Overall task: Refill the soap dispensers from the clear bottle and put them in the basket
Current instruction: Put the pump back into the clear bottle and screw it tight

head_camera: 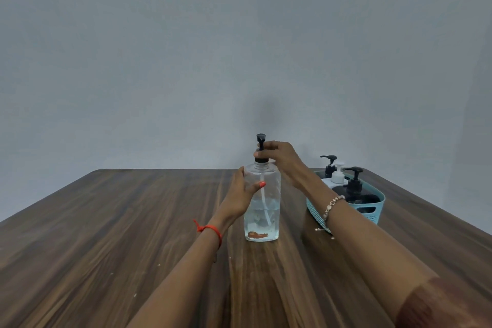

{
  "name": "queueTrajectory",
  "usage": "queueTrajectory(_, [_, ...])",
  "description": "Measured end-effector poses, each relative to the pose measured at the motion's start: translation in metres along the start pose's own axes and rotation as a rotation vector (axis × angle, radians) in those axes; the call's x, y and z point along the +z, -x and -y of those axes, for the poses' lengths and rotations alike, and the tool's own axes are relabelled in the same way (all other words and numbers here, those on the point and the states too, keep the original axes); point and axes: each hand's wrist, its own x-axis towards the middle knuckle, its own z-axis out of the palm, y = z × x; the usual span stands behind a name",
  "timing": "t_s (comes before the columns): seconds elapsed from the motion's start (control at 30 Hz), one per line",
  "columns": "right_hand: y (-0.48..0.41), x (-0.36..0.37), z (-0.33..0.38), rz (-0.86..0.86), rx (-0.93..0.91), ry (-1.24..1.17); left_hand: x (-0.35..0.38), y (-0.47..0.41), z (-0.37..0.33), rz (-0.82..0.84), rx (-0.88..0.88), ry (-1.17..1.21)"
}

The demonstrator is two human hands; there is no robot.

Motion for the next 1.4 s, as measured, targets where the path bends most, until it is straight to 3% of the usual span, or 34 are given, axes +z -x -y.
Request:
queueTrajectory(0.1, [0.002,-0.008,-0.001,0.051,-0.003,-0.034,0.001,-0.002,-0.001,0.009,0.000,-0.008])
queueTrajectory(0.3, [0.003,0.011,-0.006,-0.189,-0.055,0.083,0.003,-0.001,0.000,-0.004,-0.010,-0.020])
queueTrajectory(0.37, [0.002,0.009,-0.003,-0.133,-0.044,0.116,0.002,-0.002,-0.001,0.002,-0.014,-0.024])
queueTrajectory(0.47, [0.002,-0.006,-0.001,0.073,0.010,-0.051,0.001,-0.002,-0.001,0.010,-0.017,-0.045])
queueTrajectory(0.53, [0.003,-0.011,-0.002,0.121,0.030,-0.101,0.001,-0.003,-0.001,0.011,-0.022,-0.024])
queueTrajectory(0.97, [0.013,0.017,-0.008,-0.242,-0.128,0.051,0.008,-0.001,0.002,-0.050,-0.012,-0.002])
queueTrajectory(1.27, [0.021,0.035,-0.003,-0.387,-0.161,0.187,0.008,0.001,0.002,-0.070,0.046,-0.036])
queueTrajectory(1.4, [0.027,0.033,-0.001,-0.360,-0.163,0.247,0.009,0.003,0.002,-0.062,0.056,-0.042])
